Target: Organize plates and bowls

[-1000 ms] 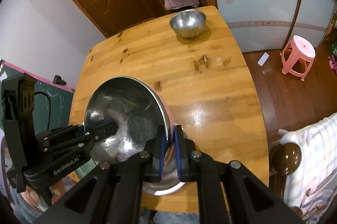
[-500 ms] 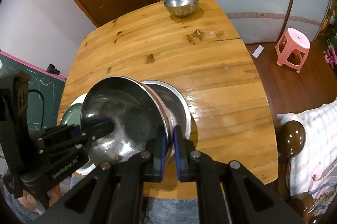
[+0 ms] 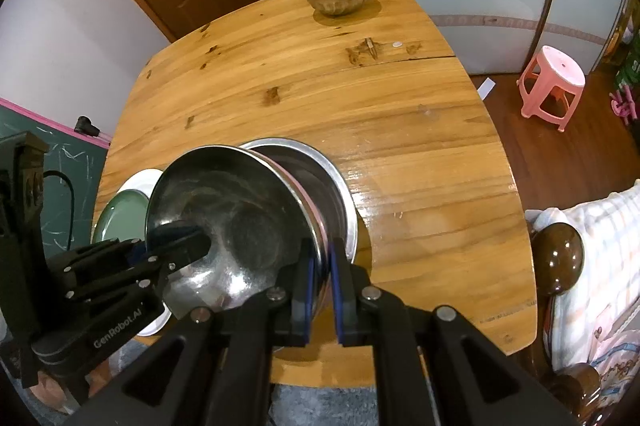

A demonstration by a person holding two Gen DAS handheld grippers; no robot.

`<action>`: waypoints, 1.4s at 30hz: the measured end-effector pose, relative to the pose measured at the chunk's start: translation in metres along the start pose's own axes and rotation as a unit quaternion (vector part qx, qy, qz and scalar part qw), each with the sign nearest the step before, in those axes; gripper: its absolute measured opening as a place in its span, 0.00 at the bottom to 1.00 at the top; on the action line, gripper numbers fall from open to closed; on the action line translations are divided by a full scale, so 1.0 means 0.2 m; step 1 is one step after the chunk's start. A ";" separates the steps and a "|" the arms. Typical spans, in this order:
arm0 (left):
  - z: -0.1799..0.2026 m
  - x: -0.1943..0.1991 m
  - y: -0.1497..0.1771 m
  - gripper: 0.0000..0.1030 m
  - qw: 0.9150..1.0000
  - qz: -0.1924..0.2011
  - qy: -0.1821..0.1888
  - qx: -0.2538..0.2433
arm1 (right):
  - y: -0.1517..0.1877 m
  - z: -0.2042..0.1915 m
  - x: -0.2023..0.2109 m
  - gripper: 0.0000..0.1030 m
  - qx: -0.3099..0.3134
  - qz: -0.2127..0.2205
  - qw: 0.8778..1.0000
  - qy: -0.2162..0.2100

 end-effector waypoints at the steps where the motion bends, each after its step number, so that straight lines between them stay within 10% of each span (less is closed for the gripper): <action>1: 0.00 -0.01 0.00 0.12 1.000 -0.001 -0.001 0.000 | 0.00 0.00 -0.01 0.07 0.000 -0.001 1.000 0.001; 17: -0.01 0.00 -0.02 0.39 1.000 0.010 0.010 0.002 | -0.05 -0.01 -0.04 0.07 0.006 0.006 0.999 0.031; 22: -0.02 0.03 -0.02 0.72 1.000 0.027 0.005 0.010 | -0.05 -0.01 -0.04 0.07 0.004 0.006 0.999 0.032; 42: -0.06 0.20 -0.05 0.80 0.997 0.075 -0.016 0.027 | -0.04 -0.03 0.07 0.07 0.013 0.036 0.999 0.018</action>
Point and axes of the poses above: each gripper's, at about its wrist camera, not at the fingertips, and x roughly against the way its jaws point, z to its right, y to its underside, the point moved 6 cm from there along -x, roughly the way its jaws point, and after that the axes turned 12 degrees about -z, right-handed, at the moved point
